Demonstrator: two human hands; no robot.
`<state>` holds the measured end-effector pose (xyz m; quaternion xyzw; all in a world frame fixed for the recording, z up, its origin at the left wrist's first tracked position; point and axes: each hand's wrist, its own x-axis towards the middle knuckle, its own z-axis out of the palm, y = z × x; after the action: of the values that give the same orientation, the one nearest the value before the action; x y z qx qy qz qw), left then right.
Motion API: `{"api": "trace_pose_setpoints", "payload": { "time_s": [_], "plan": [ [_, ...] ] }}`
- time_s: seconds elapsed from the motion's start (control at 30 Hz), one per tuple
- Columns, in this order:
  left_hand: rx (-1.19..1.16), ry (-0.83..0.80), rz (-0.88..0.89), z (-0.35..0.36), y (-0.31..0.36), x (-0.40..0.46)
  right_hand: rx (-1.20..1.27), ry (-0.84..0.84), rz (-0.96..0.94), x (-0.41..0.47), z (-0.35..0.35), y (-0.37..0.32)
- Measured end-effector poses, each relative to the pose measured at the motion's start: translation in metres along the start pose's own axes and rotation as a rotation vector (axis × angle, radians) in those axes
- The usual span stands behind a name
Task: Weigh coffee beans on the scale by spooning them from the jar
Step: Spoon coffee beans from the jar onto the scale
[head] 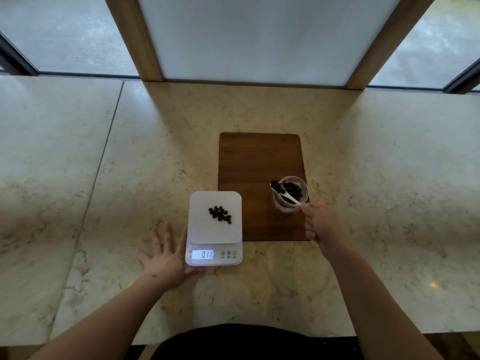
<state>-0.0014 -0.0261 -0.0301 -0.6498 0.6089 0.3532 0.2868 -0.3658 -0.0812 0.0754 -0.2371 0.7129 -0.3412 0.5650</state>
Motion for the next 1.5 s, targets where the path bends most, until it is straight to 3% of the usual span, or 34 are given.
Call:
{"api": "trace_pose_setpoints", "payload": {
  "time_s": [0.77, 1.07, 1.5],
  "plan": [
    [-0.027, 0.005, 0.03, 0.004, -0.001, 0.005, -0.316, -0.112, 0.149, 0.007, 0.091, 0.031],
    [-0.027, 0.028, 0.037, 0.004, -0.002, 0.004, -0.459, -0.176, 0.024, 0.002, 0.108, 0.031],
    [-0.012, 0.03, 0.021, 0.004, 0.0, 0.002, -0.607, -0.086, -0.169, 0.001, 0.108, 0.036]
  ]
}}
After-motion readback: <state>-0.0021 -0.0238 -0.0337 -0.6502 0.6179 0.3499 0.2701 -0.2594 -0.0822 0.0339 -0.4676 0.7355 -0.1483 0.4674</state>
